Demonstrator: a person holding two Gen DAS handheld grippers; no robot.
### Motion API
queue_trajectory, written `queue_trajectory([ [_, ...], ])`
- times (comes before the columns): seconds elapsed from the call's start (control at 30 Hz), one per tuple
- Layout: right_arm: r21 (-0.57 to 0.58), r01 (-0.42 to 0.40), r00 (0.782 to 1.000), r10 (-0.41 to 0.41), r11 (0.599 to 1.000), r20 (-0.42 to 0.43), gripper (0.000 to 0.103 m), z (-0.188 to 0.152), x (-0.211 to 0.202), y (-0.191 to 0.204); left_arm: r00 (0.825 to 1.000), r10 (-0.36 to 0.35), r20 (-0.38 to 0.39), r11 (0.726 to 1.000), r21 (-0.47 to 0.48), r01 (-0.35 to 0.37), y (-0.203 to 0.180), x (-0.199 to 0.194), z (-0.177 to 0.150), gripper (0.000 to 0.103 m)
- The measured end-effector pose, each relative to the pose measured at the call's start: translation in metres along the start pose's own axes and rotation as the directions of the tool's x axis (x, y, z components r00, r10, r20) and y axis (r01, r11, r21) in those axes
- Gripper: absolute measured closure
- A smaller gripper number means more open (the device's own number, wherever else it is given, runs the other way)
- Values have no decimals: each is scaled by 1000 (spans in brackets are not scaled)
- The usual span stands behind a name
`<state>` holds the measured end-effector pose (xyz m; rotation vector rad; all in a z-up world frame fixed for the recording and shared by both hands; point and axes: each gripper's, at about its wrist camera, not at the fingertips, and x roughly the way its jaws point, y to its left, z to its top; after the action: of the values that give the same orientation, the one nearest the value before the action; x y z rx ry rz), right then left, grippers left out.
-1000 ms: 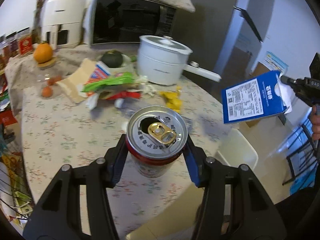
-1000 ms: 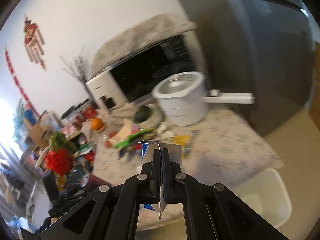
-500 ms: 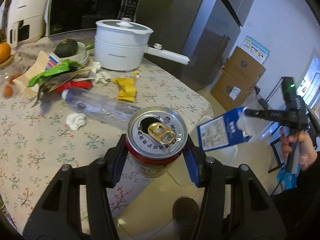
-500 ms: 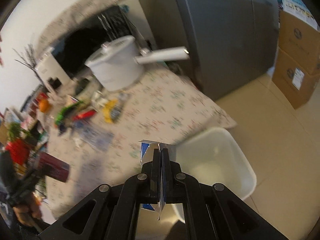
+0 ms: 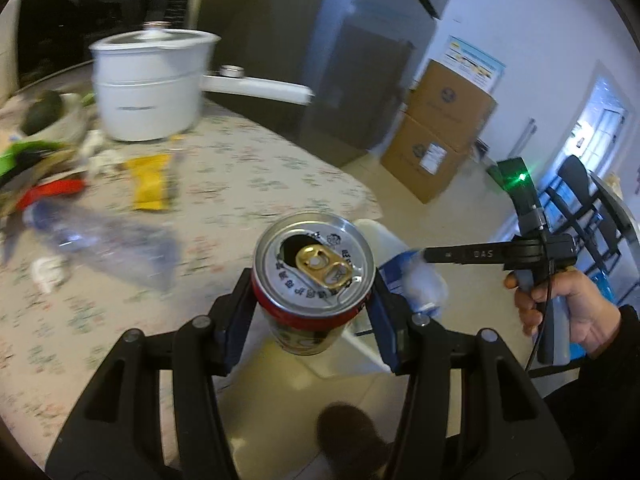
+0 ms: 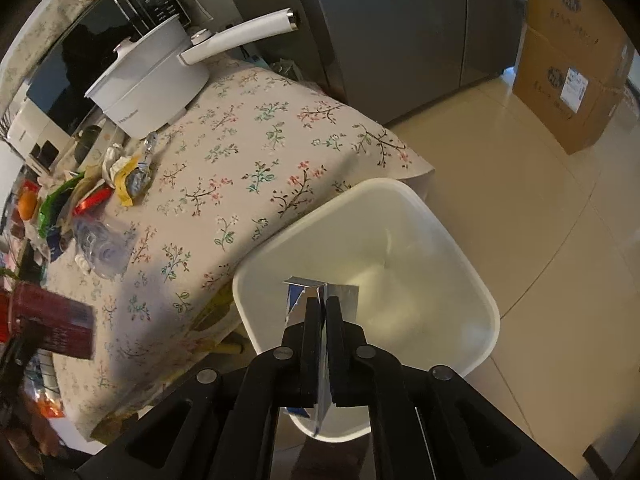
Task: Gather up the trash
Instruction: 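Drop the red can and blue box into the white bin with both grippers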
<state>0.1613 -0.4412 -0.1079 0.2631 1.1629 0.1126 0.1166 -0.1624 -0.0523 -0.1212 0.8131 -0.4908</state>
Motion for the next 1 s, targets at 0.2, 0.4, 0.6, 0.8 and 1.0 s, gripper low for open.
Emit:
queue_trajectory([
  [0.2, 53, 8, 999, -10, 999, 45, 47, -3, -22, -26, 996, -79, -41, 996, 25, 80, -34, 65, -2, 48],
  [0.4, 68, 42, 998, -46, 997, 51, 42, -6, -31, -44, 990, -98, -104, 995, 11, 100, -52, 127, -16, 48],
  [0.6, 70, 50, 997, -54, 996, 53, 40, -3, -31, -50, 985, -83, -149, 996, 27, 88, -62, 155, -27, 48],
  [0.8, 62, 49, 995, -54, 997, 83, 32, 0, -42, -46, 983, -86, -164, 996, 16, 90, -55, 140, -26, 37],
  [1.0, 36, 60, 990, -64, 998, 124, 25, 6, -55, -28, 993, -22, -119, 1000, 10, 23, -18, 94, -20, 18],
])
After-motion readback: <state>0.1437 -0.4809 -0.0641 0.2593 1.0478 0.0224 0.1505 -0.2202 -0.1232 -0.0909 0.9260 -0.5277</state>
